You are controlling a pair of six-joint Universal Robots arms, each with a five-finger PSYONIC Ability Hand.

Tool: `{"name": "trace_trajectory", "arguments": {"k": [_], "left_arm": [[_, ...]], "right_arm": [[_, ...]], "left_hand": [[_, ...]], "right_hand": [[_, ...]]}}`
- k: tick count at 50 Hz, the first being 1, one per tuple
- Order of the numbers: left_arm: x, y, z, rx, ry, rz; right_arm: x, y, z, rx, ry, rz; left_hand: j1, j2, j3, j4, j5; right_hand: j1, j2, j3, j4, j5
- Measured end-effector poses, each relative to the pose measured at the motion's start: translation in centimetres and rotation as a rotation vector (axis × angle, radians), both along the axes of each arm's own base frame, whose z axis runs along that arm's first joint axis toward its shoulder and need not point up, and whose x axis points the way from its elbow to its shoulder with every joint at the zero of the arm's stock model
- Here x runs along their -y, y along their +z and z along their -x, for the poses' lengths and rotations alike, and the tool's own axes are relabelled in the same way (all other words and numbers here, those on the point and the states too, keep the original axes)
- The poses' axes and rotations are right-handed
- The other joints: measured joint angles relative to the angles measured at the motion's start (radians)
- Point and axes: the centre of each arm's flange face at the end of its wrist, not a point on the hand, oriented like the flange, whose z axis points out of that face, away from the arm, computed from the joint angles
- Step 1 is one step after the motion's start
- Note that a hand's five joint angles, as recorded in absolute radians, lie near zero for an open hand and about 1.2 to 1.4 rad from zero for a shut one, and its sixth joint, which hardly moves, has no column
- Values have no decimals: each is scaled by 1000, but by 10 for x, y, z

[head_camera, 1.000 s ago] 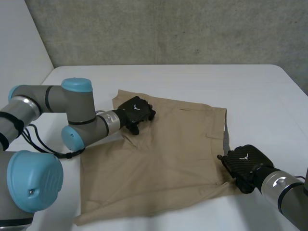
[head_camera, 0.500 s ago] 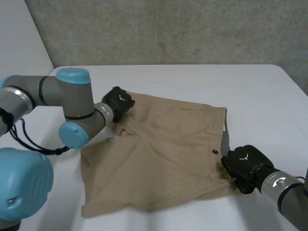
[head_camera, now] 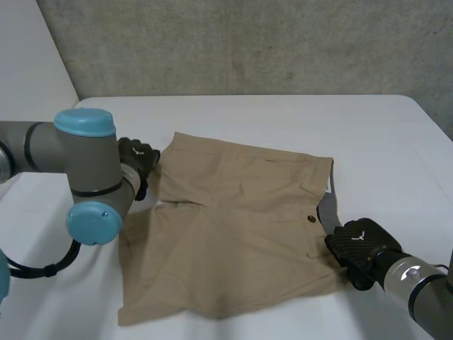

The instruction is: Fold the shorts.

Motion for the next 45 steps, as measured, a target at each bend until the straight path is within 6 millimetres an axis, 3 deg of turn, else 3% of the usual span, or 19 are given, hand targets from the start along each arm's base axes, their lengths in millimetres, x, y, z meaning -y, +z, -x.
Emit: {"name": "trace_trajectory", "arguments": {"k": [7, 14, 20, 27, 35, 38, 40, 45], "left_arm": [[5, 21, 0, -57, -62, 71], [13, 25, -1, -95, -168, 79], [19, 19, -1, -101, -227, 71], [29, -5, -3, -28, -264, 49], [33, -22, -10, 63, -243, 38], [32, -24, -12, 82, -218, 32], [29, -26, -14, 99, -188, 24], [20, -26, -20, 127, -129, 3]], "right_arm": [[-1, 0, 0, 0, 0, -2], [-1, -1, 0, -1, 0, -4], [-2, -1, 0, -1, 1, -7], [-2, -2, 1, -1, -1, -8], [-2, -2, 1, -3, 1, -8], [-2, -2, 1, -3, 1, -8], [-2, -2, 1, -3, 2, -8], [-2, -1, 1, -2, 1, -8]], "left_hand": [[0, -2, 0, -1, 0], [0, -7, -11, -9, -9], [0, -7, -14, -11, -13], [4, -2, -10, 3, 9], [497, 490, 478, 498, 493], [497, 490, 478, 498, 493], [585, 640, 624, 651, 621], [585, 648, 631, 660, 621]], "right_hand": [[0, 0, 0, 0, 0], [0, 0, 0, 0, 0], [0, 0, 0, 0, 0], [0, 0, 0, 0, 0], [0, 0, 0, 0, 0], [0, 0, 0, 0, 0], [0, 0, 0, 0, 0], [0, 0, 0, 0, 0]]}}
